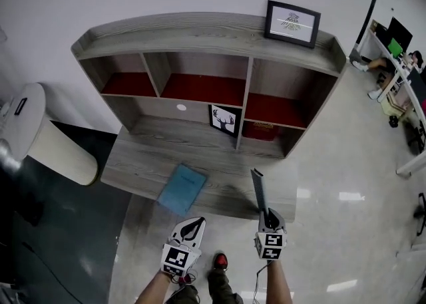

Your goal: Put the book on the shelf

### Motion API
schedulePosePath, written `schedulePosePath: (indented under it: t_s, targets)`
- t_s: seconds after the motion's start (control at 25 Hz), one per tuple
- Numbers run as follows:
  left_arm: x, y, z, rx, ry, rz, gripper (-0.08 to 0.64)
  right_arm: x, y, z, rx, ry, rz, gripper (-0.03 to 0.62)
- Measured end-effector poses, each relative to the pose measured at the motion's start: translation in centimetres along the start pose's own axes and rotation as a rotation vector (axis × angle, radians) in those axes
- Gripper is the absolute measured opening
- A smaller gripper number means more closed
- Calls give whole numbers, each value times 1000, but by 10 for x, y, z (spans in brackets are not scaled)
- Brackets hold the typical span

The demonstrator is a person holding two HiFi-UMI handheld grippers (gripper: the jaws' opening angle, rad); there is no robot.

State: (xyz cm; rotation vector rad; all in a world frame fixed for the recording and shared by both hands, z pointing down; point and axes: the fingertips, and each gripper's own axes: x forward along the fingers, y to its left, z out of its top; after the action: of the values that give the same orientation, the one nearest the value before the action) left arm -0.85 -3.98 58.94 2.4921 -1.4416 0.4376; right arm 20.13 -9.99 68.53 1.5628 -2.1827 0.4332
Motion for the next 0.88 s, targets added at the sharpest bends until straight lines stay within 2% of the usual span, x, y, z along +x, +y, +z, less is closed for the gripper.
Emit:
schedulePosePath:
  t_s: [0.16,0.28,0.52,0.68,0.88]
  targets:
    - [-4,-5,17,10,-15,0,5,-21,5,19,228,-63,72,71]
    - [-9,-6,28,44,-13,12,5,-39,14,36,300,-120,123,71]
    - [-25,-3,64,77,-72,55,5,-77,28,98,270,-264,167,71]
    - [-37,4,80,58,-107,87,5,-98,37,136,206,-353,180,71]
    - [-50,19,112,53,-168,119,5,-117,53,194,182,-425,209,71]
